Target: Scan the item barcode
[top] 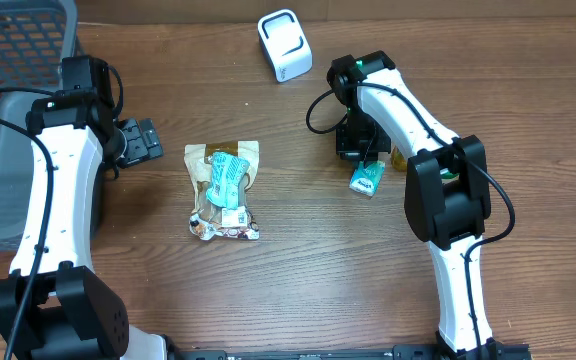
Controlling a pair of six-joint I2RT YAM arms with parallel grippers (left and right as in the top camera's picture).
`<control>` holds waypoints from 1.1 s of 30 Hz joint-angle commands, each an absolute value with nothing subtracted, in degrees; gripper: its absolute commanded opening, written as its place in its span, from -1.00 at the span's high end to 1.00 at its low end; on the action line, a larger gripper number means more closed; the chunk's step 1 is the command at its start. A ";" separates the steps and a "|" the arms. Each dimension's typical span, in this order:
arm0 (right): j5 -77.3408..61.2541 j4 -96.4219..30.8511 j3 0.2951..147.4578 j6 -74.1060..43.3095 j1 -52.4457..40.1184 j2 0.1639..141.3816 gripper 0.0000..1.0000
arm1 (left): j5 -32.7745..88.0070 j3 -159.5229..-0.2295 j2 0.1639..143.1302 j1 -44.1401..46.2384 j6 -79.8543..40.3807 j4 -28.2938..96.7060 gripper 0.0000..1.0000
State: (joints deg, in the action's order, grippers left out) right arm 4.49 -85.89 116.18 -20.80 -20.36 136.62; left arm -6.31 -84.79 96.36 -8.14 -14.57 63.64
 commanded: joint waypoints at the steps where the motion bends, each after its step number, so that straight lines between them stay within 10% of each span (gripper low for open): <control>1: 4.86 -85.58 115.83 -21.26 -20.67 136.31 0.77 | -7.03 -85.93 95.46 -8.23 -13.93 63.64 -0.99; 33: -9.08 -87.46 115.90 -22.98 -20.43 136.31 0.81 | -7.03 -85.93 95.46 -8.23 -13.93 63.64 -0.99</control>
State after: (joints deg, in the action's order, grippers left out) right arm -8.19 -87.77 116.18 -21.45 -20.34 136.62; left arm -6.33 -84.79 96.36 -8.14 -14.57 63.64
